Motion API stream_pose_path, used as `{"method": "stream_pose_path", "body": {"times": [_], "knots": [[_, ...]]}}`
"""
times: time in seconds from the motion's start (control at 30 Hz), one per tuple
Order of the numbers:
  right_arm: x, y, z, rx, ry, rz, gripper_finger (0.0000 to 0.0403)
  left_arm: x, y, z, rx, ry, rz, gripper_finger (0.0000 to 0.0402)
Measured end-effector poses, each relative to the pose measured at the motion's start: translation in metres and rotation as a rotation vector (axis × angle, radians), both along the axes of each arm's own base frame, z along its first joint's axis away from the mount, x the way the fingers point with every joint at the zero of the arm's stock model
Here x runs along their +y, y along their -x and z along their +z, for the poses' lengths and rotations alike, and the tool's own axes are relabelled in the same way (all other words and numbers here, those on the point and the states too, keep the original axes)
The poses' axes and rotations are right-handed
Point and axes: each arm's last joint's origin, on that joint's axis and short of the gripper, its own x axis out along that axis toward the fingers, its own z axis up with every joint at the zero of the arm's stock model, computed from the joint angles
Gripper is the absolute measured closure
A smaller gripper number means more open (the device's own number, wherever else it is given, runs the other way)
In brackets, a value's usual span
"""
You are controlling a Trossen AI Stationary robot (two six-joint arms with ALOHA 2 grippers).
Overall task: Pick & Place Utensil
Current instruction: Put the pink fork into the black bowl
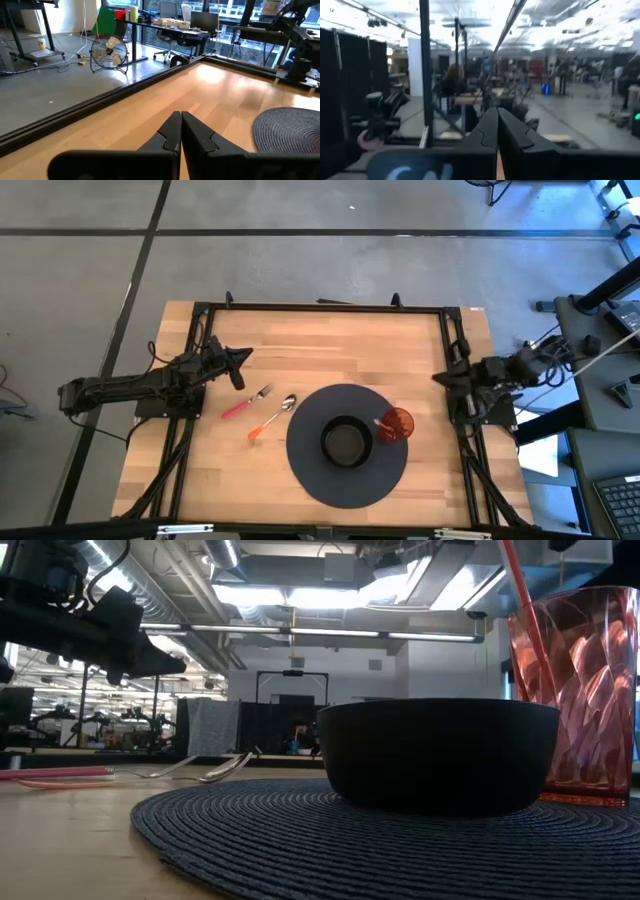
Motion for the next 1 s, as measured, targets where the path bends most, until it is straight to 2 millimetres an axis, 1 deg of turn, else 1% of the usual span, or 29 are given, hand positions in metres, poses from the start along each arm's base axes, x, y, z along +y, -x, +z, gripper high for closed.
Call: {"method": "stream_pose_path", "body": {"times": [0.1,0.17,0.2,0.23,0.27,0.37,0.47,0.53,0.67,0.8,0.87,1.0], "knots": [[-0.011,0.017,0.012,-0.047,-0.005,-0.034,0.04,0.0,0.0,-0.001,0.006,0.001,0.0,0.0397],[-0.018,0.029,0.014,-0.084,-0.028,-0.046,0.04,0.0,0.0,-0.001,0.007,0.002,0.0,0.0398],[-0.02,0.032,0.014,-0.096,-0.038,-0.043,0.04,0.0,0.0,-0.001,0.011,0.003,0.0,0.0398],[-0.02,0.034,0.01,-0.078,-0.038,-0.032,0.0401,0.0,0.0,-0.001,0.015,0.004,0.0,0.0398],[-0.021,0.034,0.001,-0.03,-0.028,-0.031,0.0401,0.0,0.0,-0.002,0.016,0.004,0.0,0.0397],[-0.02,0.032,-0.015,0.01,-0.056,-0.042,0.0401,0.0,0.0,-0.002,0.024,0.006,0.001,0.0395],[-0.014,0.021,-0.032,0.065,-0.032,-0.042,0.0401,0.0,0.0,-0.003,0.027,0.007,0.001,0.0394],[-0.011,0.015,-0.042,0.065,-0.02,-0.022,0.04,0.0,0.0,-0.003,0.028,0.008,0.001,0.0395],[-0.008,0.009,-0.056,0.094,0.013,-0.06,0.04,0.0,0.0,-0.004,0.037,0.01,0.001,0.0398],[-0.007,0.005,-0.066,0.124,0.019,-0.108,0.04,0.0,0.001,-0.005,0.05,0.013,0.001,0.0396],[-0.005,0.003,-0.071,0.128,0.03,-0.067,0.04,0.0,0.001,-0.005,0.055,0.015,0.002,0.0394],[0.002,-0.002,-0.081,0.103,0.083,0.08,0.0399,0.0,0.0,-0.007,0.053,0.044,-0.001,0.0395]]}}
